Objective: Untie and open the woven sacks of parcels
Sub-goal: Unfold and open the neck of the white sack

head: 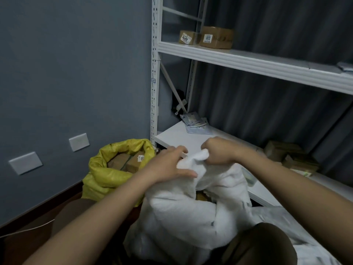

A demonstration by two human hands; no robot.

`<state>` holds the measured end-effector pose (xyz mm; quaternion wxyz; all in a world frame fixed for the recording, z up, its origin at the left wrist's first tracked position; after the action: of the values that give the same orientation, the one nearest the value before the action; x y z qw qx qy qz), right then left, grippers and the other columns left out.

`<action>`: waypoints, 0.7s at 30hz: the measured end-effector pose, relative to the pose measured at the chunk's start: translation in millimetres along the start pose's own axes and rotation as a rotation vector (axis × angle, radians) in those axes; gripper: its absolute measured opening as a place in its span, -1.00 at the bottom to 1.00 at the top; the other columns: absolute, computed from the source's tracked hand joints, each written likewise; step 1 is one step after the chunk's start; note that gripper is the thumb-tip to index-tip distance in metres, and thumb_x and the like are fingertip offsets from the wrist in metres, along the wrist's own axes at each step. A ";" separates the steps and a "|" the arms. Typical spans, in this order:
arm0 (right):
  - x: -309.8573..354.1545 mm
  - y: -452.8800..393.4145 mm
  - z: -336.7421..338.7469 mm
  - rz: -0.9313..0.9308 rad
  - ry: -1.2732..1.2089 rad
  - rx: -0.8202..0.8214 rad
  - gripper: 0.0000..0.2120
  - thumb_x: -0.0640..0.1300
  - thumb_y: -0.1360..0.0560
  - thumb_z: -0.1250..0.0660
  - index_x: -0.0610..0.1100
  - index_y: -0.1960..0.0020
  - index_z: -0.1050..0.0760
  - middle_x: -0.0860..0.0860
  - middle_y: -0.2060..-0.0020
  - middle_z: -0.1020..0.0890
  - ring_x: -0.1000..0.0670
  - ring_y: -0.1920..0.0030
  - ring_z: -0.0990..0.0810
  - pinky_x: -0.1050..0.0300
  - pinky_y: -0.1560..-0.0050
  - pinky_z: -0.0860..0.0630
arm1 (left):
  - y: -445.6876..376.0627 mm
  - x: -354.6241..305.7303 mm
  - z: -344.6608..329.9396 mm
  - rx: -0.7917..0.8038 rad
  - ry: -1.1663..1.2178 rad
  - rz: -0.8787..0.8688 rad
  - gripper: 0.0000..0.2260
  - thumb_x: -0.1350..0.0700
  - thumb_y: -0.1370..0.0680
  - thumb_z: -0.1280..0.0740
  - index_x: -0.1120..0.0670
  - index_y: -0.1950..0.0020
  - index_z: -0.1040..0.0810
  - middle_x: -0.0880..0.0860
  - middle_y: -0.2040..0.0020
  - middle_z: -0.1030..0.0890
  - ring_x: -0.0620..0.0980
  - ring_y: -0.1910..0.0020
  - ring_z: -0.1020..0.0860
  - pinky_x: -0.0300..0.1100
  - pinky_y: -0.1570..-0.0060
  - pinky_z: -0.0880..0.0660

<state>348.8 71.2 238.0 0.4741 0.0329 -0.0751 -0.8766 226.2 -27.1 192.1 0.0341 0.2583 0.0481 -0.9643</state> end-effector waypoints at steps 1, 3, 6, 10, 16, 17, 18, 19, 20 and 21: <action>4.2 -1.9 -2.7 -0.024 -0.087 0.082 -0.88 -0.14 -0.41 -0.35 -0.10 0.27 -0.43 0.01 0.32 -0.52 -0.03 0.26 -0.48 0.10 0.32 -0.35 | 0.6 -7.6 -8.8 -0.067 0.012 0.004 -0.52 -0.29 -0.39 -0.37 -0.02 -0.14 -0.40 -0.04 -0.05 -0.48 -0.05 -0.02 -0.44 -0.13 0.08 -0.39; 8.9 -3.3 -1.9 -0.042 -0.307 0.167 -0.86 -0.13 -0.35 -0.44 -0.06 0.24 -0.47 0.04 0.35 -0.53 0.04 0.33 -0.48 0.16 0.36 -0.38 | 2.7 -15.9 -22.2 -0.153 0.075 -0.024 -0.69 -0.17 -0.49 -0.33 0.03 0.00 -0.40 -0.01 0.04 -0.50 -0.01 0.06 -0.47 -0.15 0.19 -0.36; 3.4 -4.9 0.9 0.033 -0.109 0.114 -0.80 -0.07 -0.35 -0.46 0.01 0.17 -0.42 0.06 0.23 -0.57 0.04 0.22 -0.52 0.14 0.26 -0.45 | 8.0 0.1 -14.0 0.054 0.544 0.067 -0.70 -0.07 -0.58 -0.24 0.14 -0.07 -0.57 0.02 0.04 -0.62 -0.04 0.05 -0.56 -0.32 0.10 -0.44; 6.5 -4.4 -11.9 0.112 0.187 -0.027 -0.87 -0.10 -0.41 -0.34 0.02 0.21 -0.39 -0.01 0.21 -0.61 -0.04 0.20 -0.49 0.11 0.27 -0.37 | 13.5 6.9 3.8 0.318 0.393 0.170 -0.60 -0.24 -0.49 -0.28 0.05 -0.11 -0.48 -0.09 0.04 -0.59 -0.12 0.07 -0.55 -0.21 0.12 -0.50; 5.8 -3.9 -20.0 0.023 -0.481 0.321 -0.72 -0.24 -0.34 -0.49 -0.07 0.01 -0.49 0.05 0.21 -0.56 0.09 0.26 -0.51 0.30 0.32 -0.42 | 5.0 -9.0 -14.2 0.138 0.327 0.003 -0.71 -0.12 -0.42 -0.46 0.01 0.06 -0.46 -0.05 0.15 -0.55 -0.08 0.15 -0.48 -0.31 0.28 -0.35; 2.0 -2.2 -18.7 0.037 -0.382 0.272 -0.75 -0.22 -0.35 -0.47 -0.03 0.06 -0.48 0.08 0.22 -0.55 0.10 0.26 -0.50 0.35 0.34 -0.39 | 7.6 -4.3 -5.7 0.214 0.488 0.042 -0.77 -0.10 -0.44 -0.45 0.01 0.06 -0.54 -0.04 0.15 -0.59 -0.13 0.17 -0.52 -0.37 0.26 -0.37; -1.2 -1.0 -19.8 0.029 -0.283 0.206 -0.78 -0.20 -0.36 -0.45 0.01 0.10 -0.46 0.09 0.22 -0.55 0.10 0.25 -0.49 0.35 0.35 -0.36 | 10.6 0.5 2.9 0.262 0.560 0.080 -0.77 -0.12 -0.45 -0.43 0.00 0.04 -0.58 -0.06 0.15 -0.61 -0.16 0.18 -0.53 -0.40 0.26 -0.38; -2.9 0.2 -23.4 0.008 -0.249 0.166 -0.80 -0.20 -0.36 -0.44 0.00 0.12 -0.47 0.07 0.21 -0.56 0.07 0.24 -0.50 0.31 0.33 -0.37 | 10.9 4.7 8.8 0.254 0.498 0.112 -0.70 -0.17 -0.45 -0.40 0.02 0.01 -0.57 -0.07 0.14 -0.60 -0.16 0.20 -0.52 -0.36 0.26 -0.39; -2.6 0.4 -29.3 -0.006 -0.307 0.176 -0.82 -0.21 -0.36 -0.43 -0.05 0.10 -0.50 0.02 0.19 -0.58 0.04 0.22 -0.51 0.26 0.29 -0.38 | 8.8 6.2 11.3 0.195 0.327 0.133 -0.61 -0.23 -0.42 -0.40 0.04 -0.03 -0.53 -0.07 0.13 -0.57 -0.13 0.20 -0.51 -0.28 0.26 -0.39; -0.4 -0.3 -36.1 -0.027 -0.443 0.238 -0.79 -0.22 -0.34 -0.44 -0.13 0.04 -0.53 -0.02 0.18 -0.59 0.03 0.21 -0.52 0.21 0.24 -0.41 | 5.1 6.1 6.3 0.129 0.124 0.132 -0.54 -0.27 -0.39 -0.40 0.04 -0.06 -0.44 -0.06 0.10 -0.55 -0.09 0.18 -0.50 -0.19 0.25 -0.38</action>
<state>353.4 68.1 202.4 0.4270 -0.1032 -0.2796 -0.8538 218.3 -33.1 194.0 0.0776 0.3219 -0.0290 -0.9431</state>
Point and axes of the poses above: each hand's wrist, its own y-axis away from the middle knuckle, its own z-axis out of the back of the hand, x = y × z, the point moved 4 cm from there along -y, towards the middle knuckle
